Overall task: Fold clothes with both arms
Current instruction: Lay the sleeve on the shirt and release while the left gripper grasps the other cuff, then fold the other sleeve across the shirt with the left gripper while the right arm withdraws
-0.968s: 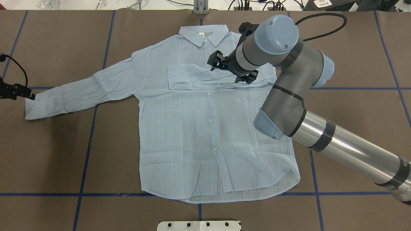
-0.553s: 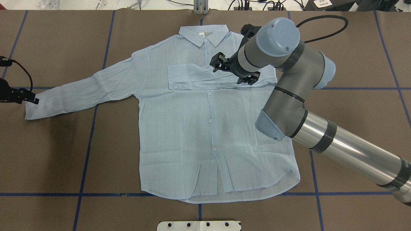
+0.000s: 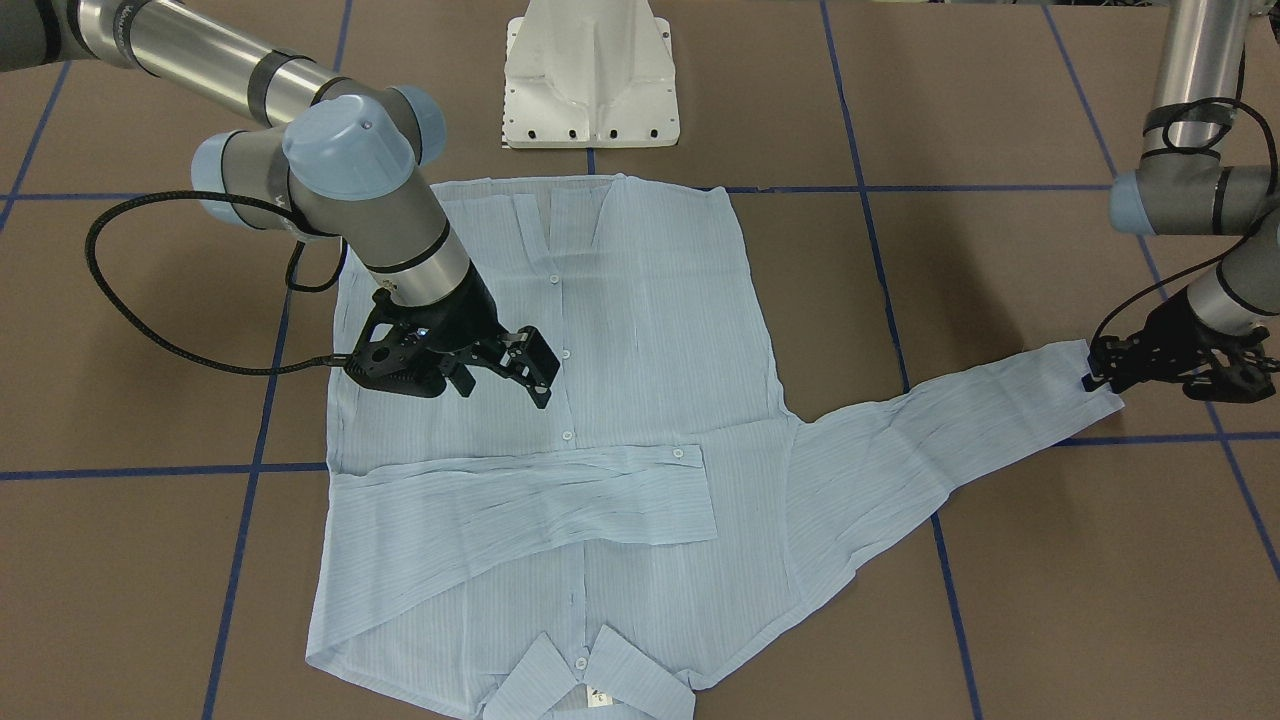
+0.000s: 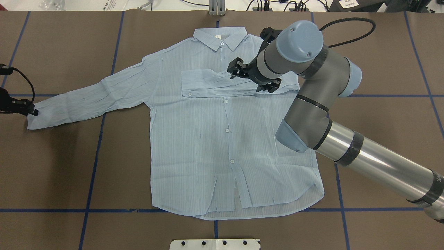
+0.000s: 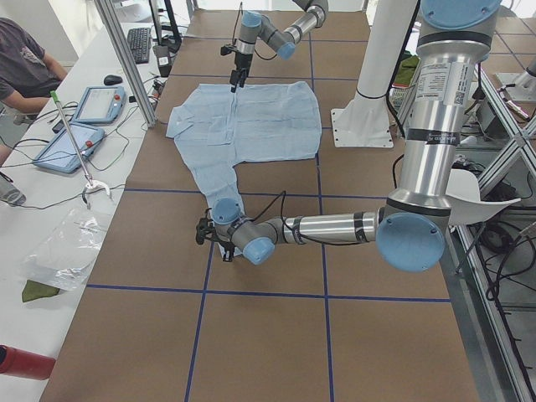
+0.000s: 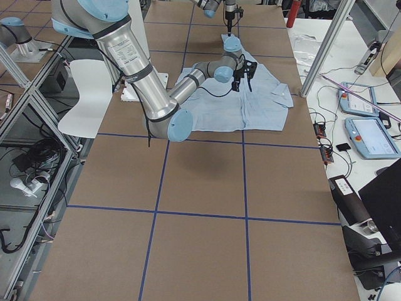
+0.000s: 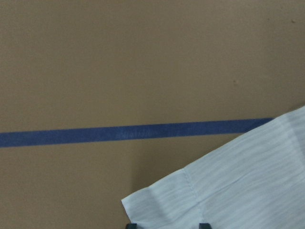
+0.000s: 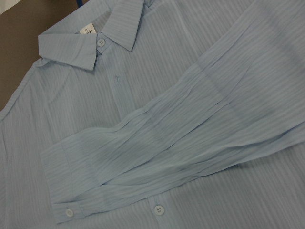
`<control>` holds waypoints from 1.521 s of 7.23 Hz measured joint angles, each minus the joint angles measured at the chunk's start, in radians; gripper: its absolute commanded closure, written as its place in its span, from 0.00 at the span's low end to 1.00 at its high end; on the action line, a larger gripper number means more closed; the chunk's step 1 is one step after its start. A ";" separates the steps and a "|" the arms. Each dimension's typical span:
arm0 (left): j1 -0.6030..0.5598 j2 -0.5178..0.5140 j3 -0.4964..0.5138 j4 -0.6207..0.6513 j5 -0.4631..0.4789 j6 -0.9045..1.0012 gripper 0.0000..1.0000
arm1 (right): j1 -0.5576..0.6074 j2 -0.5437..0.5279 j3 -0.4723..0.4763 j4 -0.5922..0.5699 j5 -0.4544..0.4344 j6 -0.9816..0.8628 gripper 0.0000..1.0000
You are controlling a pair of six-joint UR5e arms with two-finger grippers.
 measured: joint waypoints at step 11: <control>0.183 -0.354 -0.221 0.112 -0.018 -0.718 1.00 | 0.120 -0.300 0.173 0.009 0.072 -0.236 0.00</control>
